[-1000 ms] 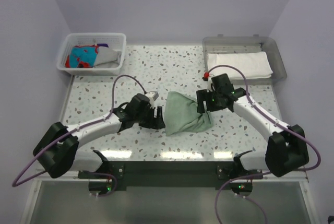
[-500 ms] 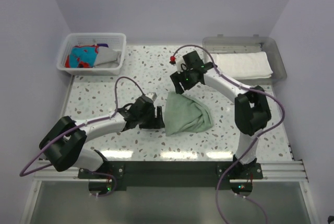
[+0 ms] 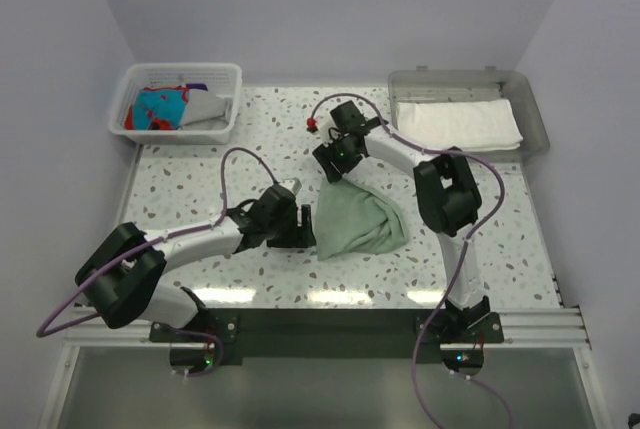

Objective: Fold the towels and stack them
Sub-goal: Move the towel to the center of the board, then flatten out the crumpled towel

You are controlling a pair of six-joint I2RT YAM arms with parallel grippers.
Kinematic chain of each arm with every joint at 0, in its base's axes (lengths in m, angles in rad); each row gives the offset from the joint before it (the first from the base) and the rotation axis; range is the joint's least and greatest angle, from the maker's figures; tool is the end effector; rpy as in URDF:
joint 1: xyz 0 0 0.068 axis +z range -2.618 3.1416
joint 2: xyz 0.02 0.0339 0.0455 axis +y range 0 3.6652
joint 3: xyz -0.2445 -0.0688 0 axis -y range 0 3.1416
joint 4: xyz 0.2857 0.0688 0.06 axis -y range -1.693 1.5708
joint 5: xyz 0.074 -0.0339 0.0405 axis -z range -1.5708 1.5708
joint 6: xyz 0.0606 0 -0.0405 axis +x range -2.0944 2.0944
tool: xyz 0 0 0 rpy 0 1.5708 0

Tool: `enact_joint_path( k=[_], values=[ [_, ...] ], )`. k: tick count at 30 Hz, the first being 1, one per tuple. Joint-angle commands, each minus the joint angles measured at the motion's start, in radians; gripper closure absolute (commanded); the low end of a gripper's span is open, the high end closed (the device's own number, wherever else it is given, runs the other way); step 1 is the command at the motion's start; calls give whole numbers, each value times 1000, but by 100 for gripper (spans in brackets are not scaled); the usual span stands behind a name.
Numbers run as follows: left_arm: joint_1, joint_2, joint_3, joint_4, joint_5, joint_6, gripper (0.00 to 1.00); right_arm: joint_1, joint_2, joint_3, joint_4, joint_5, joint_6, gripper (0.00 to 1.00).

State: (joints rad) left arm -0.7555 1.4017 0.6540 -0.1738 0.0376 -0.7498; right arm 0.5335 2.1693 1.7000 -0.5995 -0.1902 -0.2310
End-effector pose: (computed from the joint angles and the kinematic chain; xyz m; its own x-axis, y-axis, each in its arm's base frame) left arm 0.2245 -0.2146 0.0971 -0.9025 -0.0854 -0.4221 0.1184 0.8931 -0.4340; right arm 0.4281 0.2661 0.1228 -0.6025 -0.6170 -0.5063 -0.7352 0.6759 0.0512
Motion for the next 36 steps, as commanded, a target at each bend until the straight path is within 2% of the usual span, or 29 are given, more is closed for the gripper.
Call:
enact_joint_path(
  k=[1,3,6,7,9,10,12,17,20,26,30,36],
  values=[
    [-8,-20,-4,11,-27,-17,26,14,32,52,-16,-20,-31,42],
    [-8,-15,2,7,-28,-17,26,17,52,62,-20,-12,-33,44],
    [-13,-7,12,-4,-31,-13,27,17,66,70,-25,3,-33,54],
    [-15,-7,13,-7,-34,-11,27,17,66,72,-28,5,-33,66],
    [-16,-6,21,-16,-35,-8,27,16,58,70,-25,6,-19,81],
    [-16,-6,24,-18,-35,-6,27,14,41,66,-17,8,-8,94],
    [-16,-3,35,-24,-59,-5,27,-3,18,38,27,32,62,100],
    [-16,13,70,-36,-103,1,28,-84,-45,-54,96,138,225,100],
    [-15,23,99,-36,-134,3,30,-119,-72,-112,131,144,315,100],
    [-11,97,192,-30,-173,13,31,-135,-98,-262,165,230,456,100],
    [-5,175,252,-41,-183,26,34,-148,-127,-339,211,253,513,100],
    [-4,270,318,-84,-185,20,44,-152,-155,-398,247,239,512,100]
  ],
)
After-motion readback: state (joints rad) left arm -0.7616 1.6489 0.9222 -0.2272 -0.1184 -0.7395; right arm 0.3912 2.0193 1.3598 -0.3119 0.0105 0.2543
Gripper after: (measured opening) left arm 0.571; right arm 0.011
